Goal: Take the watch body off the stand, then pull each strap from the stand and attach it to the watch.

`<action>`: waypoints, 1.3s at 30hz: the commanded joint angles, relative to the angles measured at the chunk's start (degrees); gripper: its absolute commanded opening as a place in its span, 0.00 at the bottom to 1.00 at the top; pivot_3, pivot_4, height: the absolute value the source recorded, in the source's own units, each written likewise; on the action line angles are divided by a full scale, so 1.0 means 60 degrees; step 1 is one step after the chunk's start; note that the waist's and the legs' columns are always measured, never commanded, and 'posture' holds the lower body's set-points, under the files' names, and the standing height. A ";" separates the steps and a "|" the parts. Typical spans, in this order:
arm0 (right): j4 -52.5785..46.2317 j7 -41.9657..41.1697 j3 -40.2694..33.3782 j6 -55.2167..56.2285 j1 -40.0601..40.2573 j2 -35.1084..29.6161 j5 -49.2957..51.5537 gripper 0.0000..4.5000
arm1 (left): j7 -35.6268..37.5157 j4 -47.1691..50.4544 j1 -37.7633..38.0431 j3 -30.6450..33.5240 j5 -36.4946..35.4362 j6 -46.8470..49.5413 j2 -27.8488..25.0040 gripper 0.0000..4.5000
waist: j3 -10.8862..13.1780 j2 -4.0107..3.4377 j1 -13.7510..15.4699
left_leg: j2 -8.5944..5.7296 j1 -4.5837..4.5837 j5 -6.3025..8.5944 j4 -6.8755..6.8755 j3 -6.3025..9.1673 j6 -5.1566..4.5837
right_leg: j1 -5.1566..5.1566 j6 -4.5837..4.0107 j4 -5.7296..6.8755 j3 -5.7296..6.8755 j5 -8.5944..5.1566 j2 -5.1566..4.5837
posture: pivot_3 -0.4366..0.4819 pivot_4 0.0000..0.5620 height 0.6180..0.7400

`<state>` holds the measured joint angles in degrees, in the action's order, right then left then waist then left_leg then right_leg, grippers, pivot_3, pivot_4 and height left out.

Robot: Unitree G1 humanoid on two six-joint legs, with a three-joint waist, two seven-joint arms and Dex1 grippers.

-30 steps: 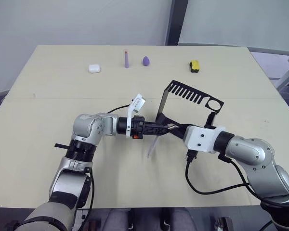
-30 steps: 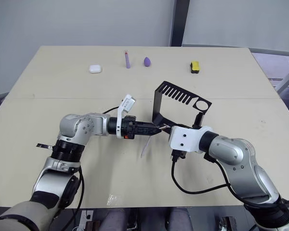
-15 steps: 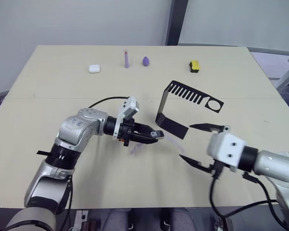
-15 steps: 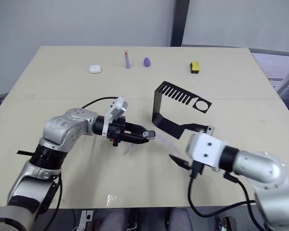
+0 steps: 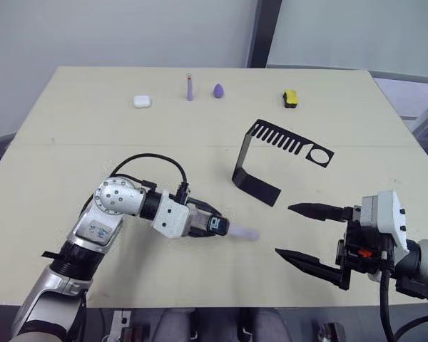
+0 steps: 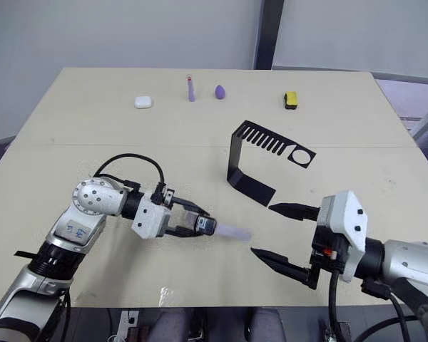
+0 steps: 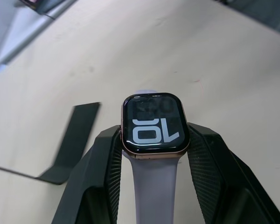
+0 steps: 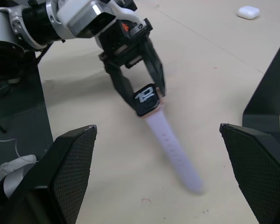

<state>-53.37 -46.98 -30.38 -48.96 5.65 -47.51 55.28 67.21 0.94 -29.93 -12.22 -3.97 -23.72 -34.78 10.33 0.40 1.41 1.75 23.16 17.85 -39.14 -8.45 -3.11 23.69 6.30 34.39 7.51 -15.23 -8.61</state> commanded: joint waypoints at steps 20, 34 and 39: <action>-0.0084 0.0730 0.1078 0.1135 0.0411 -0.0639 -0.0926 0.99 | 0.0171 0.0263 -0.0205 -0.1413 0.0285 0.5434 -0.0443 0.35 | 0.0000 0.0001 0.0001 | -0.0004 0.0003 0.0001 -0.0004 -0.0008 -0.0007 | 0.0001 0.0008 0.0019 0.0040 0.0003 0.0024 | 0.48 0.27 1.00; 0.0688 -0.0808 -0.1741 0.1033 0.1957 -0.1429 -0.0676 1.00 | 0.2968 0.1671 0.0761 0.2840 -0.4250 0.9500 -0.4188 0.99 | 0.0000 0.0001 -0.0053 | 0.0012 0.0000 0.0004 -0.0003 -0.0005 0.0009 | 0.0004 -0.0001 0.0014 0.0038 -0.0002 0.0026 | 0.48 0.27 1.00; 0.1500 -0.2078 -0.3118 0.0946 0.2511 -0.1786 -0.0502 1.00 | 0.3634 0.1125 0.2703 0.4854 -0.4280 0.8982 -0.5612 0.99 | 0.0001 -0.0001 -0.0037 | 0.0010 -0.0013 0.0012 0.0002 -0.0008 0.0008 | 0.0000 0.0000 -0.0010 0.0038 -0.0003 0.0027 | 0.48 0.27 1.00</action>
<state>-45.15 -56.31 -46.00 -43.92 20.62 -57.52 51.86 85.97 7.86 -15.54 13.63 -29.17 31.60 -67.33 10.34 0.40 1.19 1.81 23.08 17.94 -39.12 -8.50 -3.06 23.70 6.29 34.30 7.74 -15.25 -8.45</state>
